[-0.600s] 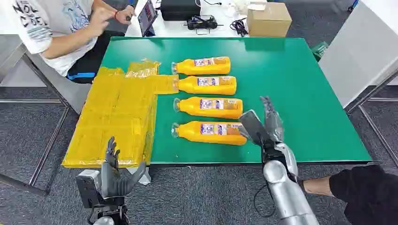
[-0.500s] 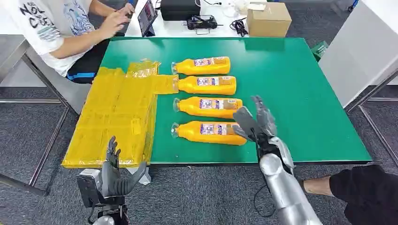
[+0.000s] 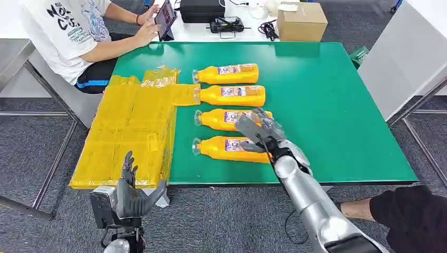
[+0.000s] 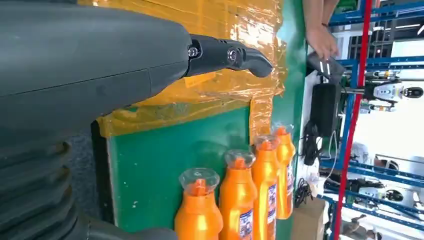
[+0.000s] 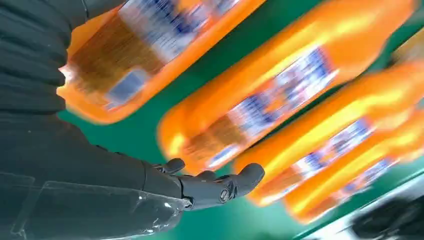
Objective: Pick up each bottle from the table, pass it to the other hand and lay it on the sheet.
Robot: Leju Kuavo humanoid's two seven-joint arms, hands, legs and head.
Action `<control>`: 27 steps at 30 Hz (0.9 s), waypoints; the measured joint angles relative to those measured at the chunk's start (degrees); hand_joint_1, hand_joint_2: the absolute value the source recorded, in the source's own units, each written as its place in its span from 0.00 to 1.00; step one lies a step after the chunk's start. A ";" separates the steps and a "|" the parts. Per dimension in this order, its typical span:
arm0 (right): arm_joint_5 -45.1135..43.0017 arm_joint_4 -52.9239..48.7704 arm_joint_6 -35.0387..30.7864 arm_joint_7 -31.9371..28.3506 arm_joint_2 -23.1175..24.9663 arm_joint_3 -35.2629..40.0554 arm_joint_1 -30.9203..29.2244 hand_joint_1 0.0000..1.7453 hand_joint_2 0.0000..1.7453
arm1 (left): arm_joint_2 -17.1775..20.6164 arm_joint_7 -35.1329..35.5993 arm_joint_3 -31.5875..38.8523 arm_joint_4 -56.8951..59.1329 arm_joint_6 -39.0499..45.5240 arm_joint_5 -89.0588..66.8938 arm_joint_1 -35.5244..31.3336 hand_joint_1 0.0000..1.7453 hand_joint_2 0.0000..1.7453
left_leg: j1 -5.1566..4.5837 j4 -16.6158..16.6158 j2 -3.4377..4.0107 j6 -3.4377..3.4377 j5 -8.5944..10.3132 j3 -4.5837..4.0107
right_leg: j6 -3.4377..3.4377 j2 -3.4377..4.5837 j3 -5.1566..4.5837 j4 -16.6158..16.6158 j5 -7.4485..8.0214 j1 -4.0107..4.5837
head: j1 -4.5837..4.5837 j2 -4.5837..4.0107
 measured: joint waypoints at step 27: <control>-3.54 3.17 4.19 -1.53 -2.23 13.15 -1.38 0.00 1.00 | -0.37 -0.39 1.40 2.80 -0.33 0.35 -0.75 0.00 1.00 | 0.00 0.01 -0.04 0.00 0.01 0.00 | 0.00 -0.01 0.00 -0.01 0.00 0.00 | -0.02 0.00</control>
